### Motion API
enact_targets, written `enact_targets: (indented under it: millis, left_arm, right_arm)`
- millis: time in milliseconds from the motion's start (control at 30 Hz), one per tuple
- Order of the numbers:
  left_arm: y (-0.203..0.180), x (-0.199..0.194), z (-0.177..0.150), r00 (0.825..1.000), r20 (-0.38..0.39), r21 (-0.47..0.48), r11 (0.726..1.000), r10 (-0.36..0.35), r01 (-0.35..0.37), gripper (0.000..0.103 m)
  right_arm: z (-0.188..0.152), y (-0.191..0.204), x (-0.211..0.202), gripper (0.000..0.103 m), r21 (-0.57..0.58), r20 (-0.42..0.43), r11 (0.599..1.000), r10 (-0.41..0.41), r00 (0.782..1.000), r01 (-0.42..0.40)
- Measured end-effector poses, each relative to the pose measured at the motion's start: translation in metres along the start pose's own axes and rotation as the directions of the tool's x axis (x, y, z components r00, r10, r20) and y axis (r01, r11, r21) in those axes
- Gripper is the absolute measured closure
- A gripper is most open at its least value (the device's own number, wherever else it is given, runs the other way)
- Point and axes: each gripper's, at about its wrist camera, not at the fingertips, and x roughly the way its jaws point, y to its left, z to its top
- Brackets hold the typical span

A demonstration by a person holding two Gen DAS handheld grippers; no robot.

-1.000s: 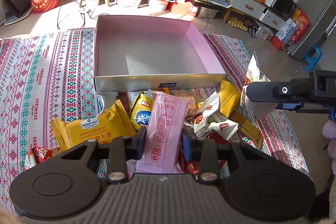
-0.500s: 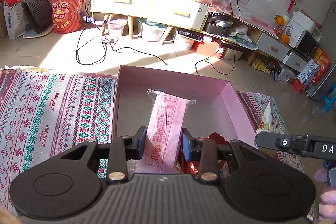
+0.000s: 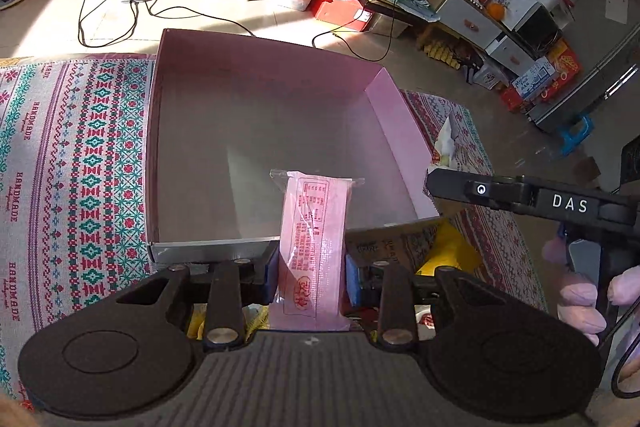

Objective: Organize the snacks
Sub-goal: 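Carry both packets over the box and open both tools to drop them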

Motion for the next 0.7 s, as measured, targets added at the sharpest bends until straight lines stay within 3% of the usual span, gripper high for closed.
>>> enact_targets:
  millis: [133,367,700]
  left_arm:
    - [-0.002,-0.006,0.003,0.997,0.058,-0.018,0.998,0.054,-0.053,0.065]
    - [-0.022,-0.02,0.021,0.983,0.157,0.042,0.994,0.092,-0.1,0.065]
    - [0.001,0.017,0.024,0.942,0.219,0.006,0.965,0.253,-0.261,0.065]
  right_arm:
    - [-0.001,0.006,-0.005,0.047,-0.016,0.002,1.0,0.005,1.0,-0.005]
    - [0.009,0.004,-0.008,0.047,-0.011,0.027,1.0,0.029,0.999,-0.029]
    - [0.012,-0.002,0.011,0.047,-0.026,0.037,0.999,0.037,0.999,-0.036]
